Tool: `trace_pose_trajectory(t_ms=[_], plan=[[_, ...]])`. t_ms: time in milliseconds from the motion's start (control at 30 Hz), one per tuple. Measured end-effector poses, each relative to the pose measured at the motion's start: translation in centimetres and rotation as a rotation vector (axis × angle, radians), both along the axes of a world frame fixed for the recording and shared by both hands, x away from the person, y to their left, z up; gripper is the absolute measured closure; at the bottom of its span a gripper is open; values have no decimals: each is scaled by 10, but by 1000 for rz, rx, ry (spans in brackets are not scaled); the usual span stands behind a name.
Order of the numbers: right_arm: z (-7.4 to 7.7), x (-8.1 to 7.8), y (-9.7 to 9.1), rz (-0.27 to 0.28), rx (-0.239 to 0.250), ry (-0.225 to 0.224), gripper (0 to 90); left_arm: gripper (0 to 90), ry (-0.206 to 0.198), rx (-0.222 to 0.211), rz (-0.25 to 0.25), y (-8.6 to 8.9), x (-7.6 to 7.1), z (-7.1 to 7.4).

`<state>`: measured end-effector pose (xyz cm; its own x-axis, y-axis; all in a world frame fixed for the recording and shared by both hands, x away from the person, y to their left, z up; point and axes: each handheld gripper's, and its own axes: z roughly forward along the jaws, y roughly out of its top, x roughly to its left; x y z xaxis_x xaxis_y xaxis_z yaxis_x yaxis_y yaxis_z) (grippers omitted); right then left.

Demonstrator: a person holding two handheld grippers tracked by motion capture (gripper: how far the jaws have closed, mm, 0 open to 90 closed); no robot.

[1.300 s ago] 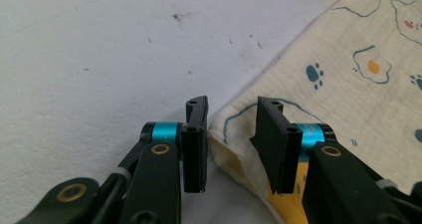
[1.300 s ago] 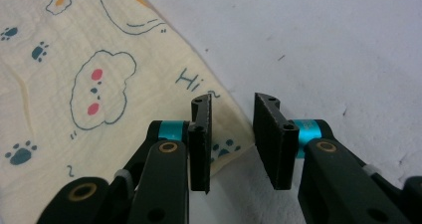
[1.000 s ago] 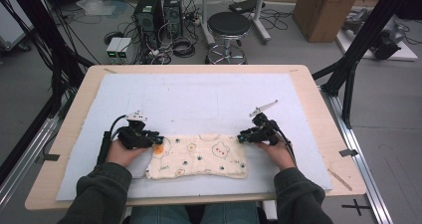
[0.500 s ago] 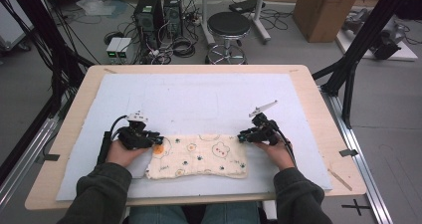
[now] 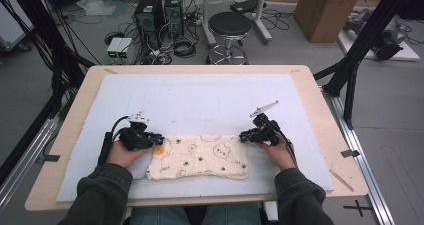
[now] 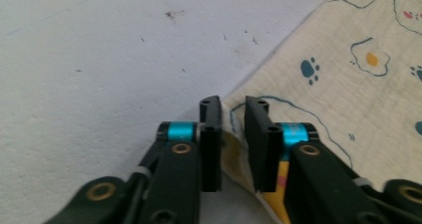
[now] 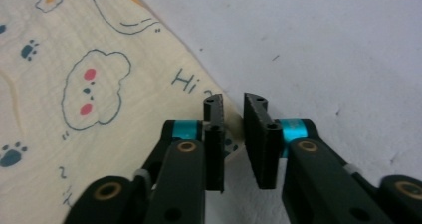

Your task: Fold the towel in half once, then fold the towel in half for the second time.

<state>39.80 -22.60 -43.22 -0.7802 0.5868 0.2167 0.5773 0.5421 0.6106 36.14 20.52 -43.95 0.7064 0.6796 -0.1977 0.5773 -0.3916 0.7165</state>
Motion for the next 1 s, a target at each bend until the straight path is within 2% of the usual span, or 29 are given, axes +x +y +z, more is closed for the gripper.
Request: trace_pose_trajectory(t_ms=[533, 667, 1000], plan=[[-1, 1, -1, 3, 14, 14, 837, 808, 5, 2, -9, 1, 0, 0], [0, 1, -1, 7, 19, 14, 852, 837, 1, 0, -8, 0, -1, 1], [0, 2, -3, 13, 39, 26, 860, 863, -7, -25, -19, 3, -2, 4]])
